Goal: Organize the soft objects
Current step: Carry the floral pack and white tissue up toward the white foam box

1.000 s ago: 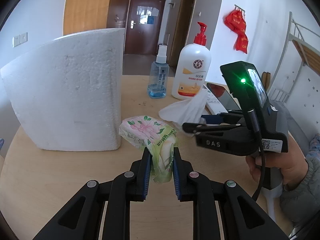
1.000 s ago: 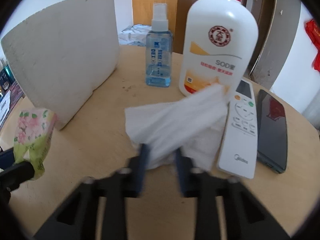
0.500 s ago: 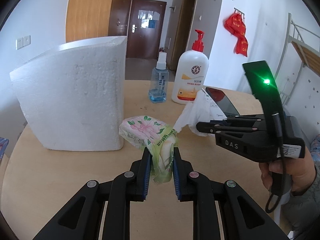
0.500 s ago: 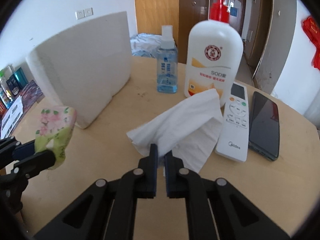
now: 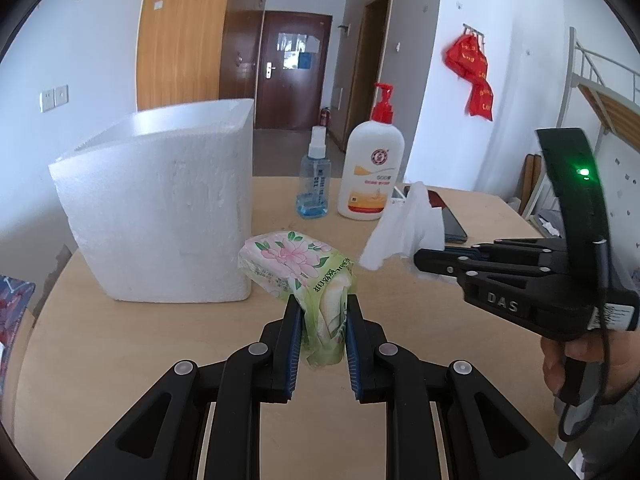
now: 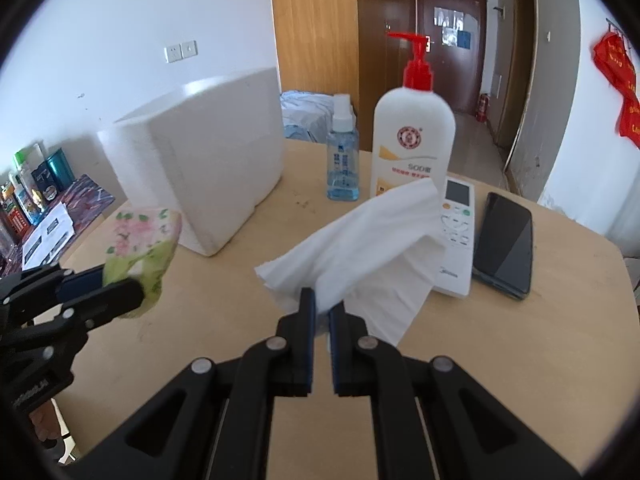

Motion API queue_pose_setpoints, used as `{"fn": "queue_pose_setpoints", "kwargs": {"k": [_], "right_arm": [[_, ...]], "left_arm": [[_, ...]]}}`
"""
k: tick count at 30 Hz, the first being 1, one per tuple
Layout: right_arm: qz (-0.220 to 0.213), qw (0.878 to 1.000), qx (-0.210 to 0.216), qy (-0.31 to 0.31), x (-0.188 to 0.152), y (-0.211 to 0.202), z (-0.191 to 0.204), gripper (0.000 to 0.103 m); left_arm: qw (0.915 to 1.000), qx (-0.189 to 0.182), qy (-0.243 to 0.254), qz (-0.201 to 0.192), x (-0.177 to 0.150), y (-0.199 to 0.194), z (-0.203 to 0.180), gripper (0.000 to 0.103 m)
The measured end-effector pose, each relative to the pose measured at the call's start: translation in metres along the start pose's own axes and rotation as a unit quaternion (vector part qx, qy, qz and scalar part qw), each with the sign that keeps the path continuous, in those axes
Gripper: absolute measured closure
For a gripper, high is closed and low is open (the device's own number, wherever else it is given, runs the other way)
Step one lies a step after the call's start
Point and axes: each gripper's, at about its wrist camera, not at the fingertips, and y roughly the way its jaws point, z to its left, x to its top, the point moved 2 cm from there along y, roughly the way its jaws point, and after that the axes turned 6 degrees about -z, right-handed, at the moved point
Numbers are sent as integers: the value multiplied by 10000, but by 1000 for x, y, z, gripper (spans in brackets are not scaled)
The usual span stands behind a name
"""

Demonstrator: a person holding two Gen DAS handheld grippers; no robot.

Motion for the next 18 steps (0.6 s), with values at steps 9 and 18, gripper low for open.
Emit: {"fn": "queue_pose_setpoints", "kwargs": {"k": [9, 18], "right_arm": [[-190, 9997, 51, 136, -11, -34, 5, 94], [-378, 9990, 45, 217, -32, -69, 12, 94]], "left_arm": [[9998, -23, 87, -155, -2, -22, -11, 82], [9997, -20, 91, -233, -8, -34, -13, 82]]}}
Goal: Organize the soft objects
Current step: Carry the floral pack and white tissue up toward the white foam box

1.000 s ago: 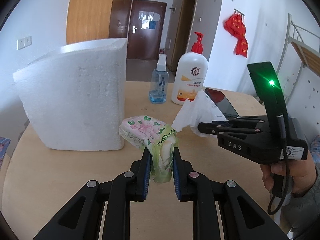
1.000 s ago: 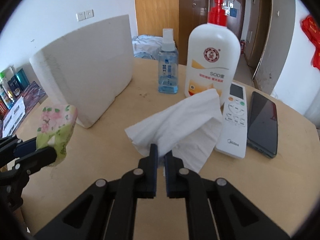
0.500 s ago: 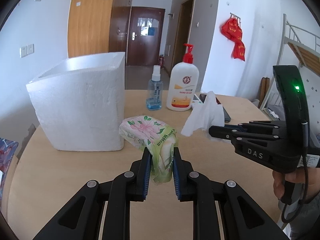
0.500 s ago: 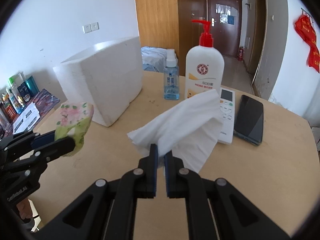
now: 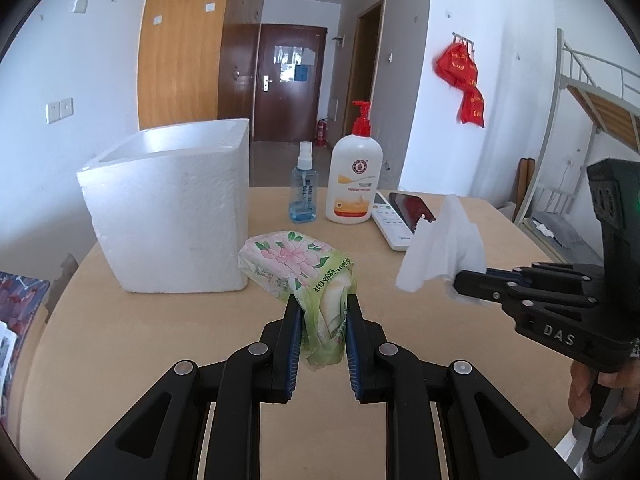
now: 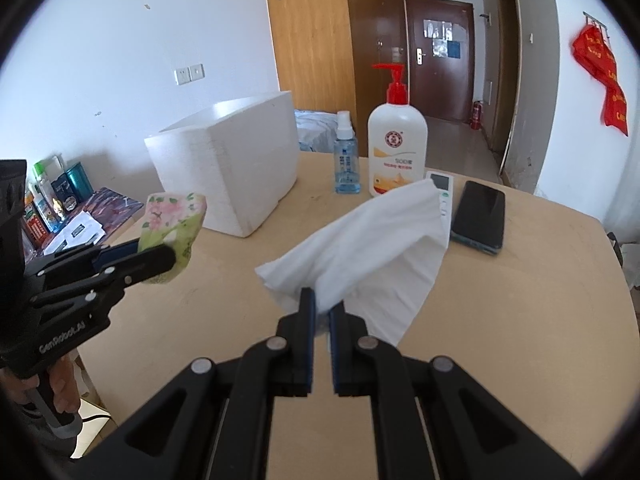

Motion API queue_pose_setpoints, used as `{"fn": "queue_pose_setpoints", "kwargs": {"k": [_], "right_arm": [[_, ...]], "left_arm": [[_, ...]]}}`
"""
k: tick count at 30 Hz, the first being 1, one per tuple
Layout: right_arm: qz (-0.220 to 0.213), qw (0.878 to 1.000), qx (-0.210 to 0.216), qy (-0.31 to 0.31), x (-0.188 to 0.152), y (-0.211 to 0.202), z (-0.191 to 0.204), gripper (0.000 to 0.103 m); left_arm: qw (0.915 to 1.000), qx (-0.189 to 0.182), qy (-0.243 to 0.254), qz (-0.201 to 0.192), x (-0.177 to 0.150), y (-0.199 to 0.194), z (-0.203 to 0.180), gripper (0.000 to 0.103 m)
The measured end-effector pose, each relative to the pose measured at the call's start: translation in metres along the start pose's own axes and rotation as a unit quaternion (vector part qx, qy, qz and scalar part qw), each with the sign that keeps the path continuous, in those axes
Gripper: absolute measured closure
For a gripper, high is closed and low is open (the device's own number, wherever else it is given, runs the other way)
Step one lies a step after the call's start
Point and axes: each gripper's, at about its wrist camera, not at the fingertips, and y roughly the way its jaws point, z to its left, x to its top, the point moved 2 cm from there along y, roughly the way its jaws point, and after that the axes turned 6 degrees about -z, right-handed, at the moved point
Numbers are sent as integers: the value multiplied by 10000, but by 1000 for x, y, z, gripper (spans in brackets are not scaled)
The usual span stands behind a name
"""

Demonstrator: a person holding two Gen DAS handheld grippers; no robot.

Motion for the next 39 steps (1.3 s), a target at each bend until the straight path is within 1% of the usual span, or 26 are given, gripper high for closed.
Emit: {"fn": "queue_pose_setpoints", "kwargs": {"k": [9, 18, 24, 33, 39], "right_arm": [[-124, 9999, -20, -9, -17, -23, 13, 94], [-282, 9995, -7, 123, -31, -45, 20, 94], [-383, 9991, 41, 151, -39, -59, 28, 94], [-425, 9990, 19, 157, -50, -67, 35, 94], [-499, 9987, 38, 127, -48, -71, 37, 94]], "left_arm": [[9999, -67, 70, -129, -5, -14, -4, 82], [9996, -126, 126, -202, -12, -28, -7, 82], [9993, -107, 185, -293, -16, -40, -9, 82], [9991, -133, 241, -327, -27, -49, -12, 82], [9989, -118, 267, -372, -28, -53, -14, 82]]}}
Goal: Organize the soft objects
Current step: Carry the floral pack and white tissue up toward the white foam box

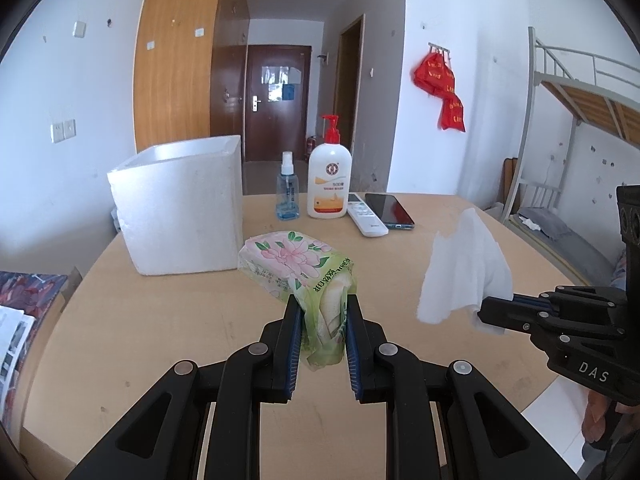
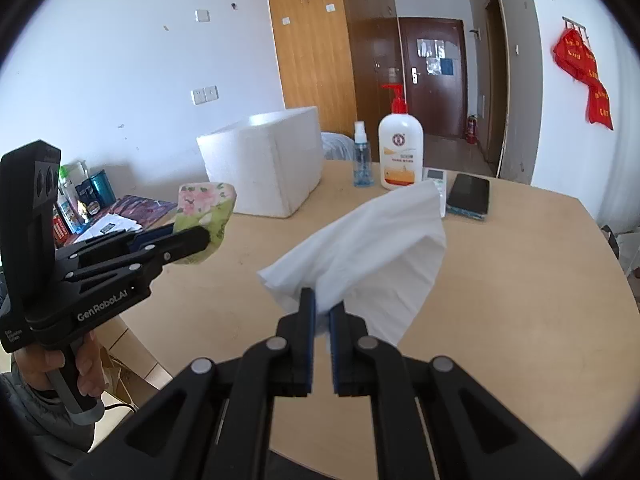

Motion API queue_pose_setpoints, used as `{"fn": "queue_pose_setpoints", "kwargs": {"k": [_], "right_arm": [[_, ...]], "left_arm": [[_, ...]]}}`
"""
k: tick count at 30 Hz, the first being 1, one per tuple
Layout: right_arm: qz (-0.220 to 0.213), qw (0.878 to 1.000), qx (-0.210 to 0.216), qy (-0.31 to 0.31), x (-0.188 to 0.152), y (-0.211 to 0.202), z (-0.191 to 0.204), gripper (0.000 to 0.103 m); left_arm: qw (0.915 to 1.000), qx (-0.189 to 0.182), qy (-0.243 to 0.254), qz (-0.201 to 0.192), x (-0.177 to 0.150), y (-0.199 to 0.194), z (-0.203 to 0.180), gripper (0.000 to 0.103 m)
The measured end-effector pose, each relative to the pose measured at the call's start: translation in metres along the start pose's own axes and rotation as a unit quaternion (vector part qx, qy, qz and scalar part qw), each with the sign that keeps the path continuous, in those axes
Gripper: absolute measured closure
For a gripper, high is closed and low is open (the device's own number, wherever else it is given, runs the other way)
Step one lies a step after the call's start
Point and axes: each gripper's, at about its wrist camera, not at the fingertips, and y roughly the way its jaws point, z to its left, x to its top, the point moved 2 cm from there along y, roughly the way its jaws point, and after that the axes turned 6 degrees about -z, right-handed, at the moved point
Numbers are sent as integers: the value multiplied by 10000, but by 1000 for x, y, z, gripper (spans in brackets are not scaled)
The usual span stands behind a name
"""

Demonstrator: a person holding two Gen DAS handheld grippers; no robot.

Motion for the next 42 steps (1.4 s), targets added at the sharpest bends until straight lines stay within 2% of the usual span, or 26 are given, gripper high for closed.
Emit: {"fn": "queue_pose_setpoints", "kwargs": {"k": [10, 26, 42], "right_arm": [[-256, 9989, 367, -167, 15, -1, 24, 94], [-188, 9917, 1131, -581, 25, 28, 79, 94], [-145, 9897, 1258, -662, 35, 41, 94, 94]], "left_arm": [[9989, 329, -44, -327, 8, -26, 12, 82], [9920, 1131, -282, -484, 6, -65, 64, 82], [9897, 1288, -389, -482, 6, -70, 83, 82]]}}
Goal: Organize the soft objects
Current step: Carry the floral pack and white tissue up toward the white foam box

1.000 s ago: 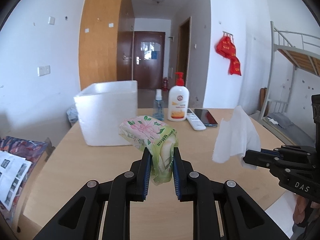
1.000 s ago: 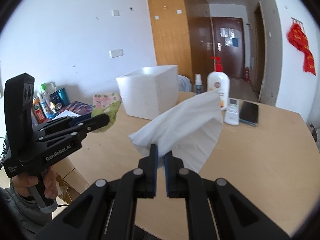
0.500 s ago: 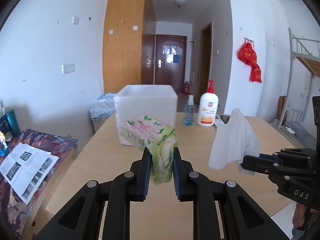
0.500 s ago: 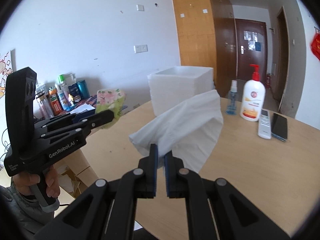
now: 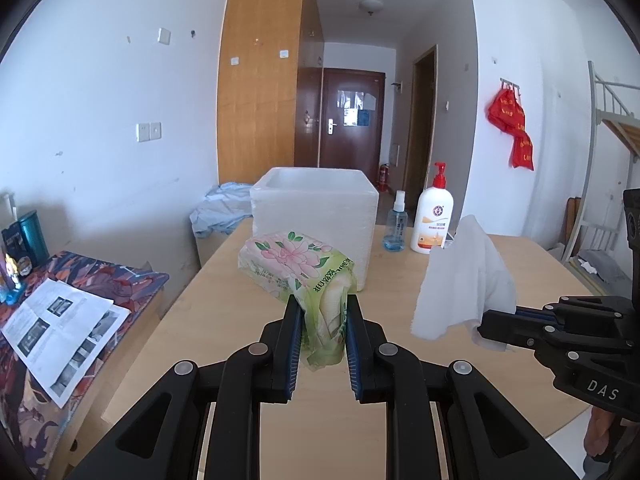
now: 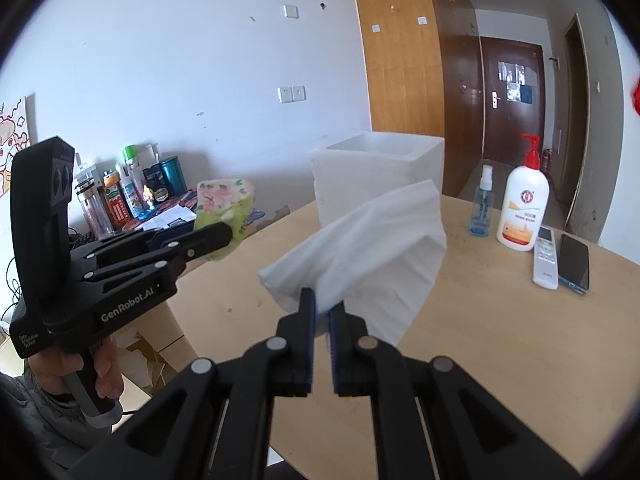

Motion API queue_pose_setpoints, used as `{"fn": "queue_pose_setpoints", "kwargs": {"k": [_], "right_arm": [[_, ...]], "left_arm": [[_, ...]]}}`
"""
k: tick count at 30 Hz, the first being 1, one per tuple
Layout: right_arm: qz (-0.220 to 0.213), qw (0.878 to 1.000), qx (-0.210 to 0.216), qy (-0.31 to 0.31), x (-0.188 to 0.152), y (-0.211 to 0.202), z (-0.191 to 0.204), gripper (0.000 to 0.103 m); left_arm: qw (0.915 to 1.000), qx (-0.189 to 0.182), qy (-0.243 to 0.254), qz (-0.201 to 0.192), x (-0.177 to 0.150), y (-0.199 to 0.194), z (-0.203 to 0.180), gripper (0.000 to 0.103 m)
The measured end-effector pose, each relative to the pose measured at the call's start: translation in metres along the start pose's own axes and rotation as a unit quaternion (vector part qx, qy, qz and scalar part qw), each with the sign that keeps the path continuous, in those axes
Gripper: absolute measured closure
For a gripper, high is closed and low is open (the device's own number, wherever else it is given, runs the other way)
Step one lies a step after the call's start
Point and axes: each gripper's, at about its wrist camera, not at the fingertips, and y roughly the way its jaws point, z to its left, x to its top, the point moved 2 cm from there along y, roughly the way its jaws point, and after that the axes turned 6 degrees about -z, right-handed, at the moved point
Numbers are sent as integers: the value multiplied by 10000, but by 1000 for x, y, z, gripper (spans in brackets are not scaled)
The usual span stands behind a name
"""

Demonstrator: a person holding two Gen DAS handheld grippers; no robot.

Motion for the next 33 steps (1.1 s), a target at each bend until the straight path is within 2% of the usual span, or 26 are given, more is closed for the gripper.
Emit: {"fn": "queue_pose_setpoints", "kwargs": {"k": [16, 33], "right_arm": [[-223, 9997, -93, -59, 42, 6, -14, 94], [-348, 9992, -65, -170, 64, 7, -20, 94]], "left_arm": [[9998, 99, 15, -162, 37, 16, -2, 82], [9995, 151, 57, -271, 61, 29, -6, 82]]}}
